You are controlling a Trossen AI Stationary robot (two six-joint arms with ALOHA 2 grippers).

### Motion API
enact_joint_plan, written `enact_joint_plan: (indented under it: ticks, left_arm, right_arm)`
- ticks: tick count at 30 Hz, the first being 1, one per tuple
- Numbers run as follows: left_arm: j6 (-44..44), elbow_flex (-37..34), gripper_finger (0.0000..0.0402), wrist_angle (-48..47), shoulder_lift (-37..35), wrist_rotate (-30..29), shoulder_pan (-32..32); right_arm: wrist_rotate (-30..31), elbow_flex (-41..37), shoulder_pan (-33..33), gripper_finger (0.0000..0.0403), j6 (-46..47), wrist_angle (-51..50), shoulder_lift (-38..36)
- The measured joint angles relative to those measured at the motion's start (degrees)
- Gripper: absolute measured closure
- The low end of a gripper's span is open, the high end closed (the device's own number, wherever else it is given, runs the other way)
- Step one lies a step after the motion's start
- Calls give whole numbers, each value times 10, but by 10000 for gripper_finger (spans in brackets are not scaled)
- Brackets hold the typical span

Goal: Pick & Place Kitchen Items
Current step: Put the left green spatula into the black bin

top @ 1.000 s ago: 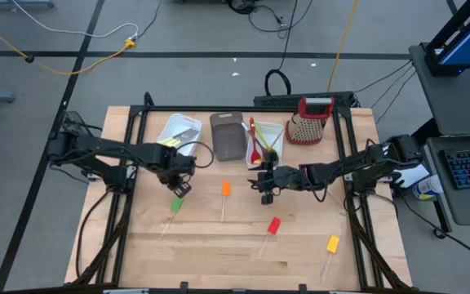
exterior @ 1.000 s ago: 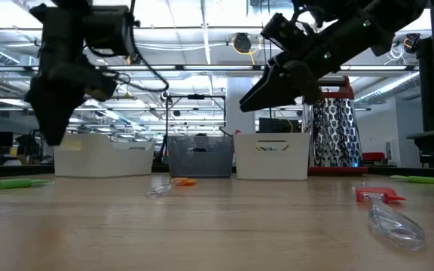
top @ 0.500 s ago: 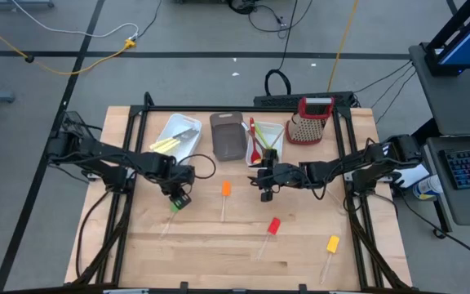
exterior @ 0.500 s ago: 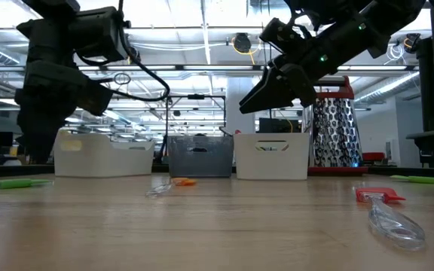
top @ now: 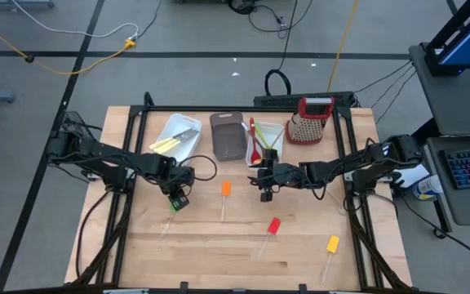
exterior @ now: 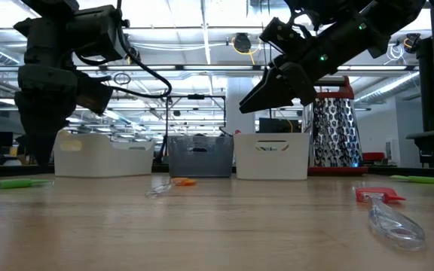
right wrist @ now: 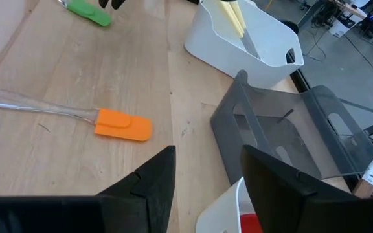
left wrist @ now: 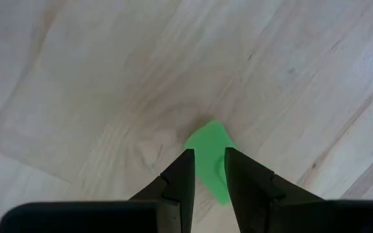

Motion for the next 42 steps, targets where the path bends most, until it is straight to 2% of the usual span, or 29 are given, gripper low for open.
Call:
enact_joint_plan:
  ticks: [13, 17, 20, 24, 27, 32, 36, 42]
  left_arm:
    - [6, 0, 305, -4, 0, -14, 0]
    - [18, 0, 262, -4, 0, -10, 0]
    - [22, 0, 221, -4, 0, -13, 0]
    - [-45, 0, 179, -1, 0, -10, -12]
    - [-96, 0, 163, 4, 6, -10, -31]
    - [-158, 0, 166, 15, 29, -16, -67]
    - [-176, 0, 177, 13, 57, -48, -83]
    - [-177, 3, 193, 21, 88, -66, -86]
  right_arm:
    - [-1, 0, 0, 236, 17, 0, 0]
    - [-5, 0, 1, 236, 16, 0, 0]
    - [-44, -1, 0, 236, 16, 0, 0]
    - [-85, -1, 1, 236, 15, 0, 0]
    - [-89, -1, 1, 236, 15, 0, 0]
    - [-89, -1, 1, 236, 15, 0, 0]
    - [-89, -1, 1, 236, 15, 0, 0]
    - [-88, -1, 1, 236, 15, 1, 0]
